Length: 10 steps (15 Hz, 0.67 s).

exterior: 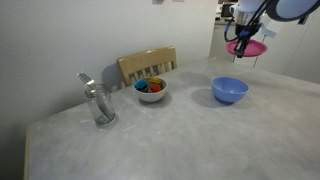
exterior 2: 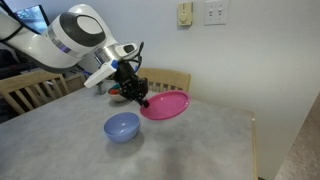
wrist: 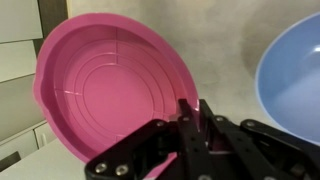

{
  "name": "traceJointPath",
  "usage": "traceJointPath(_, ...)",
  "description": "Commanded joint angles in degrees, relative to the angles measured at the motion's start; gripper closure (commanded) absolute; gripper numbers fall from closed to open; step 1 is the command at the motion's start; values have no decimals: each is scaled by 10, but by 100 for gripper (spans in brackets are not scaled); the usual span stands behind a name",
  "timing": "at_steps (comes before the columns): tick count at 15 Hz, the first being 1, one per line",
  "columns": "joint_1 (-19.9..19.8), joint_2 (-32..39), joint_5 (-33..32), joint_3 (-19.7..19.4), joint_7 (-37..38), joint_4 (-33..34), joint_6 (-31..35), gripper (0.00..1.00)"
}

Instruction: Remove the lid from the bowl and put it on the table

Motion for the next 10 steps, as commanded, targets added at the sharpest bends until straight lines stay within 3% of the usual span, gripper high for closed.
traceJointPath(1, -52, 0, -16, -2, -73, 0, 67, 97)
traceJointPath(6, -107, 37, 19, -2, -131, 4, 192, 97)
traceJointPath(10, -135, 84, 99, 24, -198, 4, 233, 97)
